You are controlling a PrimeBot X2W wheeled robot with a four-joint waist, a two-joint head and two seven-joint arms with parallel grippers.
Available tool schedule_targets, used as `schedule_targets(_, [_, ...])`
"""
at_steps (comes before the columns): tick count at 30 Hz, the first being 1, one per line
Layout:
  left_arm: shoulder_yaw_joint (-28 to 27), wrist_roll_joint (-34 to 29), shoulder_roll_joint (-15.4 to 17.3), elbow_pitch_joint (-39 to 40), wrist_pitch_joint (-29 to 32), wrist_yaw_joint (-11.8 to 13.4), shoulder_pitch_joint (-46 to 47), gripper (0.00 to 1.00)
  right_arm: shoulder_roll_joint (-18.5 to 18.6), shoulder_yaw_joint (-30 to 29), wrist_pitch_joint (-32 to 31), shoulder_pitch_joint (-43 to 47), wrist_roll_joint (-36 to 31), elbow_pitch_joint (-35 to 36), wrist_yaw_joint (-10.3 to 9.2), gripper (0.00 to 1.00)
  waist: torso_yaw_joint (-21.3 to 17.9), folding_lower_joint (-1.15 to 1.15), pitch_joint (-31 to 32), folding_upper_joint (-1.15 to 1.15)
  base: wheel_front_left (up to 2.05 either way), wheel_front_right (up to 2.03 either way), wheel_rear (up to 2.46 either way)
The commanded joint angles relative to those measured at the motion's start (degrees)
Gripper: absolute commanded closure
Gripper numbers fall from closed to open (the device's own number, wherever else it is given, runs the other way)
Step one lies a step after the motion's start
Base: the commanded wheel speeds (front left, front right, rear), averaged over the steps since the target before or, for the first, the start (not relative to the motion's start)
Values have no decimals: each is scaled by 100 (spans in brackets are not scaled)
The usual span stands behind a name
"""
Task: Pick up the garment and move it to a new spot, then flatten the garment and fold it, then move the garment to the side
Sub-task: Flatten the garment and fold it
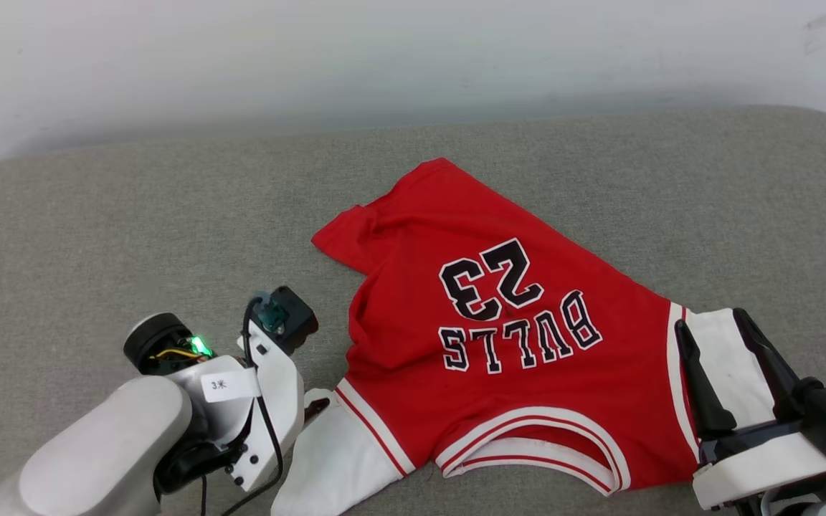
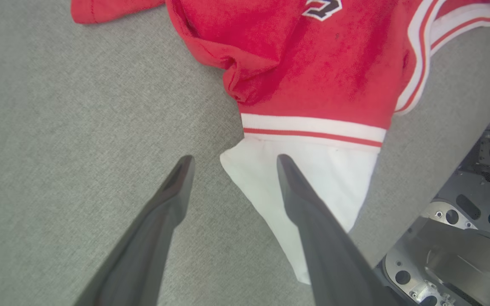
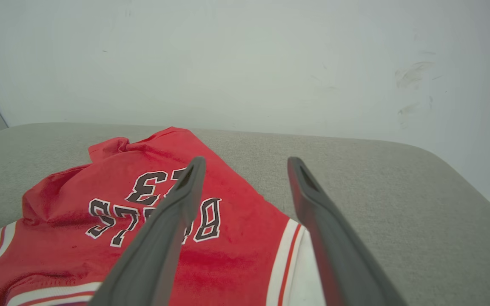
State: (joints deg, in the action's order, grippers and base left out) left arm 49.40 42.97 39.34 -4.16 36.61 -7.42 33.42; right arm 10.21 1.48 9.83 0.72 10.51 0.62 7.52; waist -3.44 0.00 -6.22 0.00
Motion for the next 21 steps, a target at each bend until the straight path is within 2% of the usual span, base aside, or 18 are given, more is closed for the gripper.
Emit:
schedule_targets(1, [175, 54, 34, -50, 31, -2, 118, 0, 16, 18, 38, -128, -36, -22, -5, 0, -56, 0, -68, 0, 0, 0, 0])
schedule_targets(6, [792, 176, 54, -365, -22, -3, 357, 0, -7, 91, 90, -299, -54, -83, -6, 0, -176, 0, -259, 0, 0, 0, 0])
schedule_targets(8, [1077, 24, 92, -528, -76, -3, 519, 0, -24, 112, 116, -368, -60, -102, -6, 0, -220, 0, -348, 0, 0, 0, 0])
schedule_targets(17, [2228, 205, -103, -1295, -225, -3, 663, 0, -110, 124, 229, -577, -113, -253, -6, 0, -317, 0, -655, 0, 0, 0, 0])
schedule_targets(18, [2283, 224, -116, -1337, -264, 4, 677, 56, -113, 114, 246, -584, -115, -271, -6, 0, -315, 0, -667, 0, 0, 0, 0])
schedule_targets(19, [2328, 230, -131, -1341, -363, 5, 709, 100, -118, 106, 247, -591, -112, -290, -6, 0, -312, 0, -673, 0, 0, 0, 0])
schedule_targets(21, [2381, 243, -96, -1360, -494, 3, 769, 100, -123, 85, 277, -595, -104, -320, -6, 0, -297, 0, -659, 0, 0, 0, 0])
